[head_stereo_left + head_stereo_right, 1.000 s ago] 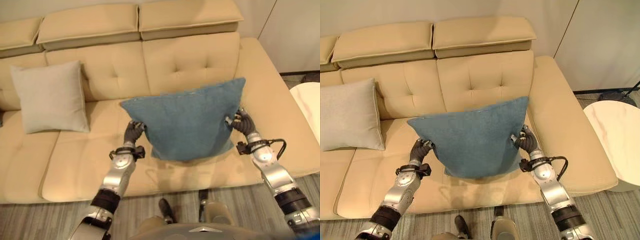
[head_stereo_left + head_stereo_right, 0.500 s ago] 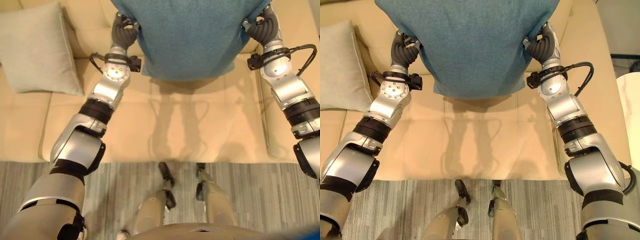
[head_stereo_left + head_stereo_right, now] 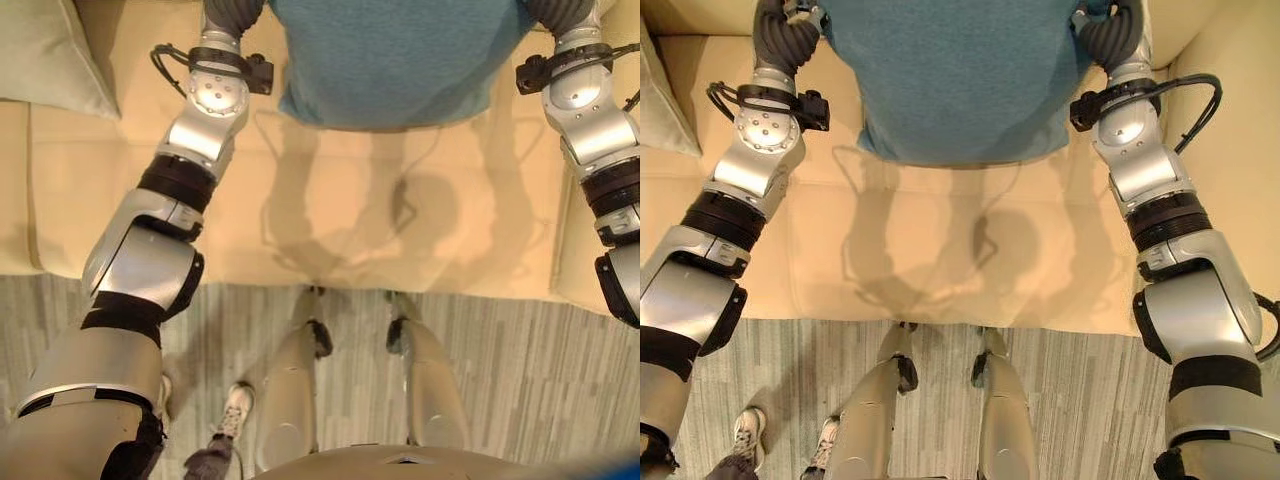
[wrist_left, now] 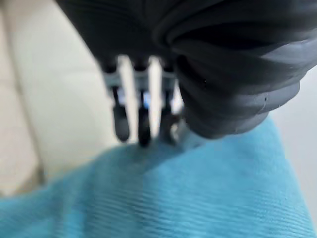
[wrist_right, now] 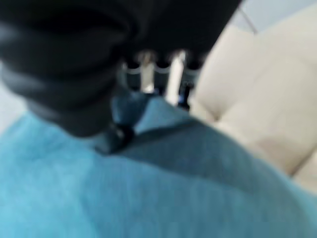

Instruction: Pick up all the scattered cushions and arrange them neatly on the sofa.

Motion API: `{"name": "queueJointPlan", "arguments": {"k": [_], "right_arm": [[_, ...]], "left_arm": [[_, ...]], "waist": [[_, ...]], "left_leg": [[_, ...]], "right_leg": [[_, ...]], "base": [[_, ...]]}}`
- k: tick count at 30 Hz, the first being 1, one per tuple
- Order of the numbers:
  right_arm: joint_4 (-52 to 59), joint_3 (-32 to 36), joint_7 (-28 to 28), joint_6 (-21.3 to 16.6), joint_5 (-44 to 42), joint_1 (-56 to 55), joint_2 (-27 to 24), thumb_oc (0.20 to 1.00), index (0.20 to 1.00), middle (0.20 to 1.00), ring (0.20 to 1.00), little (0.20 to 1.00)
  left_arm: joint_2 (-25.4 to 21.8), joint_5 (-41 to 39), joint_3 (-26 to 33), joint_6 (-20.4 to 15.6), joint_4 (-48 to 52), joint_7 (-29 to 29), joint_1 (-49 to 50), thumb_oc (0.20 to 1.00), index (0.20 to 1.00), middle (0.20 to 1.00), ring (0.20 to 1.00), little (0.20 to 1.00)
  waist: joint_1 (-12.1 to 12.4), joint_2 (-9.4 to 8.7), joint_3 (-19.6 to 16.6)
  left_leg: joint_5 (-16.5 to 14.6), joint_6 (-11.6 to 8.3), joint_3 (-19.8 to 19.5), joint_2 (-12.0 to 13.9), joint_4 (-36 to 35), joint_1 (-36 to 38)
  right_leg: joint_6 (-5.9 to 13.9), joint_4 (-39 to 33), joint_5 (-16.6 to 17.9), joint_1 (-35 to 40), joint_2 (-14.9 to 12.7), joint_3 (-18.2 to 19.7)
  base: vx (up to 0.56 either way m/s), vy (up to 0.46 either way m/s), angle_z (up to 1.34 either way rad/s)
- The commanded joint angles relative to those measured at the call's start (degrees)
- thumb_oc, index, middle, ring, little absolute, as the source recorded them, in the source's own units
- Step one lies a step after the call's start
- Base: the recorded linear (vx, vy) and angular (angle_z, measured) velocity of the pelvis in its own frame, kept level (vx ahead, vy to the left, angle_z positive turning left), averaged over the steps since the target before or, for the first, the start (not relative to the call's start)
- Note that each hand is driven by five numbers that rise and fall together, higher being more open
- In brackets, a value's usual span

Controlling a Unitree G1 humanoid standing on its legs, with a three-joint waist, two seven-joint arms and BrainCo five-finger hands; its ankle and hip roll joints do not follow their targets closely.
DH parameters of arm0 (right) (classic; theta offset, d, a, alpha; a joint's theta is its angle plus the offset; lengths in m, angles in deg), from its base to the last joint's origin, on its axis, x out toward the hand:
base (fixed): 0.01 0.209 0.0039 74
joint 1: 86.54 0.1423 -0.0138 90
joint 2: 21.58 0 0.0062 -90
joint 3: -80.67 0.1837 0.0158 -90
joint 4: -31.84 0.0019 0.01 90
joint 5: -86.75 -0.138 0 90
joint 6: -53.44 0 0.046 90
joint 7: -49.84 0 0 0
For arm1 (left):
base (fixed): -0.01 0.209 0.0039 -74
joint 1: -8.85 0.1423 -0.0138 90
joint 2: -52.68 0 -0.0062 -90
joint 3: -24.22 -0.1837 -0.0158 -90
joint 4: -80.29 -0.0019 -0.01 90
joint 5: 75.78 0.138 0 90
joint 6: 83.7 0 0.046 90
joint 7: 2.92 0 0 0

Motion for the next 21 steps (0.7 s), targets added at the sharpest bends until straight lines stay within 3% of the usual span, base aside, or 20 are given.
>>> {"name": "queueJointPlan", "arguments": {"k": [1, 8, 9, 10, 11, 16, 21], "right_arm": [[-3.7, -6.7, 0.0, -2.2, 3.7, 5.0, 2.9, 1.000, 1.000, 1.000, 1.000, 1.000], [-11.5, -10.1, 1.1, -0.1, 5.0, 6.7, -1.0, 1.000, 1.000, 1.000, 1.000, 1.000], [-11.3, -9.7, 1.2, -0.2, 4.7, 5.9, -2.1, 1.000, 1.000, 1.000, 1.000, 1.000], [-11.1, -8.9, 1.4, -0.1, 4.4, 4.8, -3.2, 1.000, 1.000, 1.000, 1.000, 1.000], [-9.6, -6.6, 1.2, -0.1, 4.1, 1.9, -5.0, 1.000, 1.000, 1.000, 1.000, 1.000], [-0.8, 0.5, 2.3, -0.2, 5.2, -10.5, -8.0, 1.000, 1.000, 1.000, 1.000, 1.000], [18.1, 17.2, 7.3, -1.8, 8.1, -40.3, -6.4, 1.000, 1.000, 1.000, 1.000, 1.000]], "left_arm": [[0.2, -1.1, -0.8, -2.8, -4.9, -0.4, -4.6, 1.000, 1.000, 1.000, 1.000, 1.000], [-6.6, 1.7, -2.7, -1.0, -9.5, -0.8, -5.7, 1.000, 1.000, 1.000, 1.000, 1.000], [-8.1, 2.6, -2.7, -0.7, -9.4, -0.9, -5.2, 1.000, 1.000, 1.000, 1.000, 1.000], [-9.6, 3.4, -2.6, -0.5, -9.0, -0.8, -4.2, 1.000, 1.000, 1.000, 1.000, 1.000], [-11.1, 4.2, -1.2, -0.4, -6.9, -0.6, -1.4, 1.000, 1.000, 1.000, 1.000, 1.000], [-12.8, 5.7, 4.5, -0.7, 1.0, -1.7, 9.9, 1.000, 1.000, 1.000, 1.000, 1.000], [-8.9, 5.7, 17.0, -1.2, 16.3, -7.1, 36.8, 1.000, 1.000, 1.000, 1.000, 1.000]], "waist": [[1.1, -1.22, -8.4], [1.2, -1.29, -9.3], [0.9, -1.52, -9.0], [1.0, -1.23, -9.8], [0.7, -1.49, -9.6], [0.3, -1.58, -10.6], [-0.7, -1.77, -12.7]], "left_leg": [[-11.2, -9.62, 1.3, 3.0, 2.1, 4.2], [-11.4, -9.43, 0.8, 2.4, 1.7, 5.7], [-10.2, -8.91, 1.5, 2.2, 2.2, 5.6], [-11.7, -9.46, 0.8, 2.3, 1.8, 6.9], [-10.6, -8.93, 1.6, 2.2, 2.3, 7.4], [-11.5, -8.94, 2.0, 2.1, 1.7, 11.9], [-12.9, -8.66, 3.0, 2.1, 0.6, 19.9]], "right_leg": [[7.65, -6.9, 6.8, 1.8, -1.6, 2.0], [7.71, -7.0, 6.8, 3.2, -1.4, 1.8], [7.14, -6.8, 7.8, 3.2, -1.7, 1.2], [7.74, -7.2, 6.7, 4.4, -1.5, 1.6], [7.17, -7.1, 7.6, 5.1, -1.8, 1.1], [7.02, -7.5, 7.0, 8.9, -1.8, 0.9], [6.63, -7.8, 5.6, 16.1, -1.8, -0.1]], "base": [[0.10, -0.012, 0.10], [0.00, 0.001, -0.02], [0.04, 0.015, -0.02], [-0.04, 0.010, 0.02], [0.06, 0.026, 0.03], [0.05, 0.007, 0.03], [0.10, -0.011, -0.09]]}}
